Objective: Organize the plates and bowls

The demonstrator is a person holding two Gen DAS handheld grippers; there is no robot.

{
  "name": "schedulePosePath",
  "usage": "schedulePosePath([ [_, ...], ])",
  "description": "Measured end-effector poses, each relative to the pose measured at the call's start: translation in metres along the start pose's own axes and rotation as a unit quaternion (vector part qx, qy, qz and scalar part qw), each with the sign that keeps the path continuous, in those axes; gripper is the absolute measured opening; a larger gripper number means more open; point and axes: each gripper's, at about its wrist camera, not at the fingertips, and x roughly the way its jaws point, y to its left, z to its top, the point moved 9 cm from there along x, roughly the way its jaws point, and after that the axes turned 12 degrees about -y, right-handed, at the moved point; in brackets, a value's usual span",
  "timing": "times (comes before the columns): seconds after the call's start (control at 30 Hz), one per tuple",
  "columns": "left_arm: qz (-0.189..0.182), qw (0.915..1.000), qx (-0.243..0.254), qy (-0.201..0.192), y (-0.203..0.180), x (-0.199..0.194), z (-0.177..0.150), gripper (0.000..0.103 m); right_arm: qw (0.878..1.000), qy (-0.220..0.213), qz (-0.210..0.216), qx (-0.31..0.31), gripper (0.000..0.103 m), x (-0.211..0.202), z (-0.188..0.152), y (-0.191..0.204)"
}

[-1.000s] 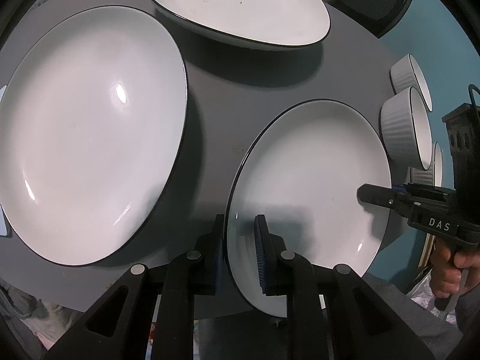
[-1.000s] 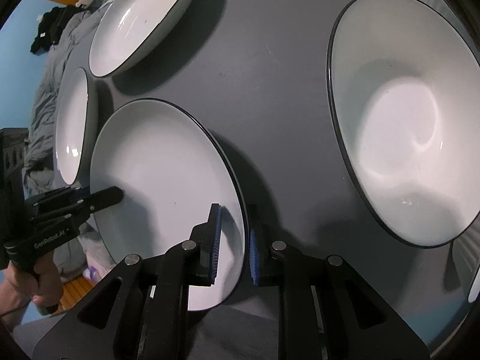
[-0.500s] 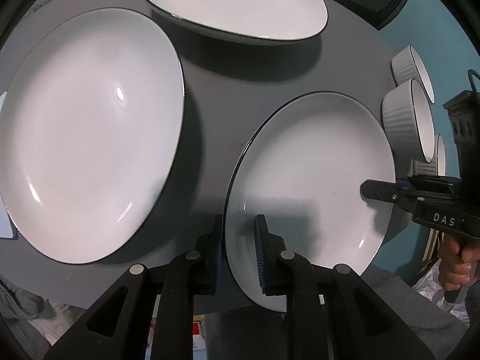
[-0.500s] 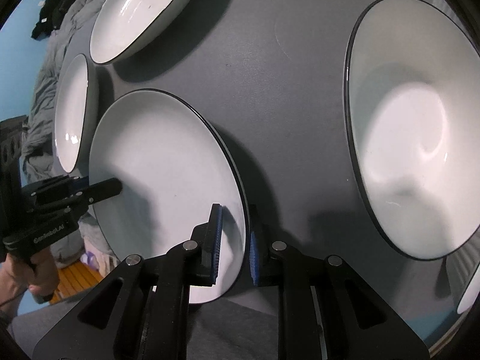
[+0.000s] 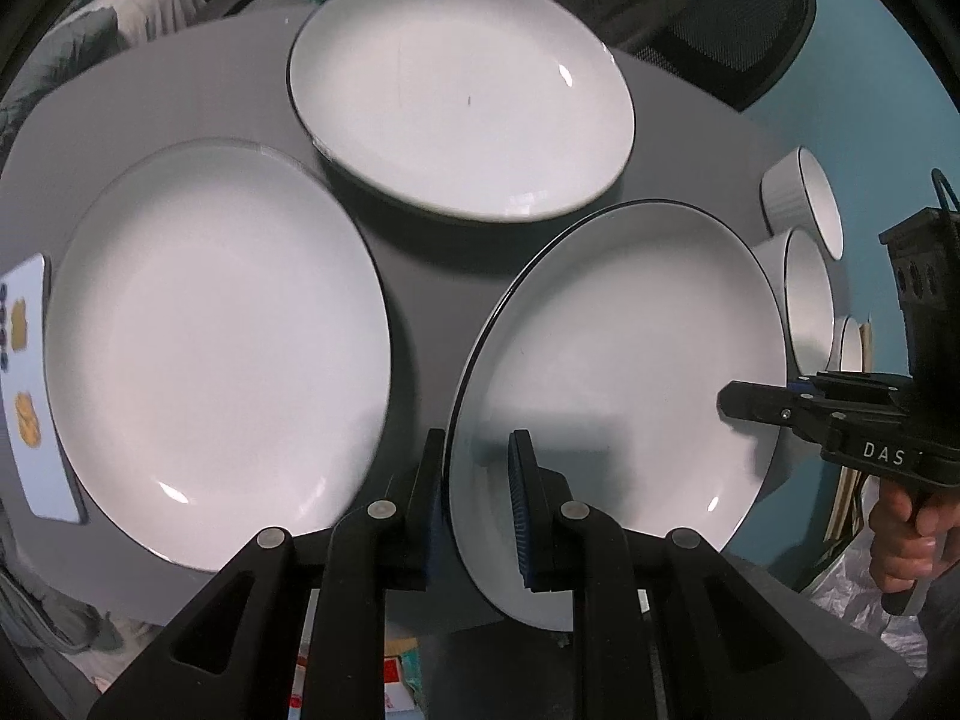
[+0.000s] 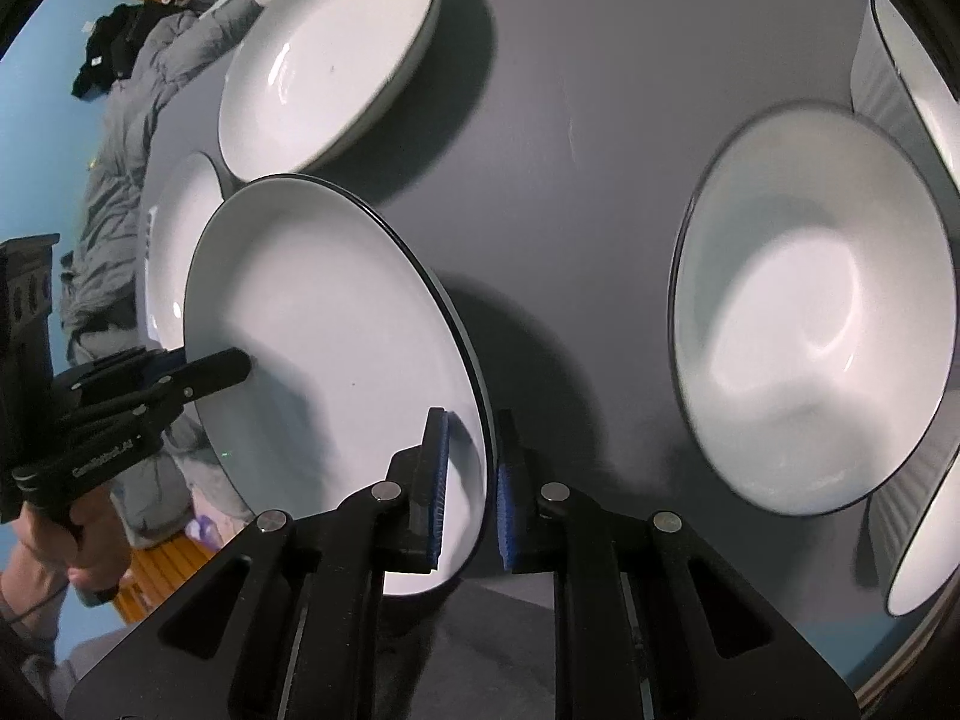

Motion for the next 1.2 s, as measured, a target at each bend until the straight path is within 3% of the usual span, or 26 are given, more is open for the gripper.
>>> schedulePosePath([
  [0.33,0.008,0.9995,0.0,-0.03,0.01,-0.017,0.062,0.018,1.0,-0.021,0.005,-0.006,0.013,-0.004,0.052,0.019],
  [0.4,0.01,0.9994,-0.002,-0.034,0.015,-0.019,0.076,0.018,1.0,-0.01,-0.011,-0.013,0.013,-0.003,0.065,0.02],
  [0.7,0.029,0.9985,-0.02,-0.041,0.043,-0.007,0.126,0.02,0.999,-0.014,-0.003,-0.044,0.013,0.012,0.125,0.034],
  [0.97,0.051,0.9978,-0.032,-0.028,0.059,0.01,0.153,0.02,0.999,0.007,0.004,-0.047,0.013,0.03,0.156,0.028],
  [1.2,0.063,0.9973,-0.033,-0.016,0.067,0.018,0.157,0.021,0.999,0.025,0.01,-0.034,0.014,0.046,0.17,0.028],
])
